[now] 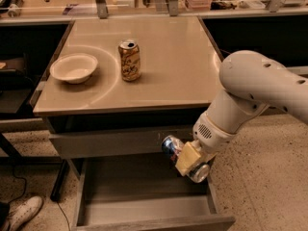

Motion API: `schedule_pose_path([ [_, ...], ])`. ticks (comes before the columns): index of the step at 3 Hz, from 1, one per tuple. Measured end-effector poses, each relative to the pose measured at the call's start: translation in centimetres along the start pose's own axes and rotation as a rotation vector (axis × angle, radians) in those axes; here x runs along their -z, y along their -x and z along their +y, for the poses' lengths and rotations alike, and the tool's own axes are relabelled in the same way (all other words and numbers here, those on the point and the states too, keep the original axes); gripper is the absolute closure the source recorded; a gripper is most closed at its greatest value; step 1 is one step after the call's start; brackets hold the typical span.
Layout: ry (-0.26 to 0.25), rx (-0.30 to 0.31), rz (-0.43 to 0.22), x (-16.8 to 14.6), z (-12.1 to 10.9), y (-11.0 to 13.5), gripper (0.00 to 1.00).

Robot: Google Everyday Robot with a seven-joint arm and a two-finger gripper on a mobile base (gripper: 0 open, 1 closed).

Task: Place redbull can into middle drawer

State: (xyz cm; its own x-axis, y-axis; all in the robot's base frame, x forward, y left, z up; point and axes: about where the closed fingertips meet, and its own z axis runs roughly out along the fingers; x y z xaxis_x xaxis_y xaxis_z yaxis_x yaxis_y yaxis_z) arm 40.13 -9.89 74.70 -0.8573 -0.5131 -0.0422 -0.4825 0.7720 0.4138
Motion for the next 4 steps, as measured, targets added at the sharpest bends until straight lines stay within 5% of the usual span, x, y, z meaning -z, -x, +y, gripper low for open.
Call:
schedule_pose_path([
  [3, 0.171, -0.118, -0.053, -12.2, -2.1, 1.9, 1.0],
  [4, 0.171, -0.118, -0.053, -12.2, -2.1, 1.9, 1.0],
])
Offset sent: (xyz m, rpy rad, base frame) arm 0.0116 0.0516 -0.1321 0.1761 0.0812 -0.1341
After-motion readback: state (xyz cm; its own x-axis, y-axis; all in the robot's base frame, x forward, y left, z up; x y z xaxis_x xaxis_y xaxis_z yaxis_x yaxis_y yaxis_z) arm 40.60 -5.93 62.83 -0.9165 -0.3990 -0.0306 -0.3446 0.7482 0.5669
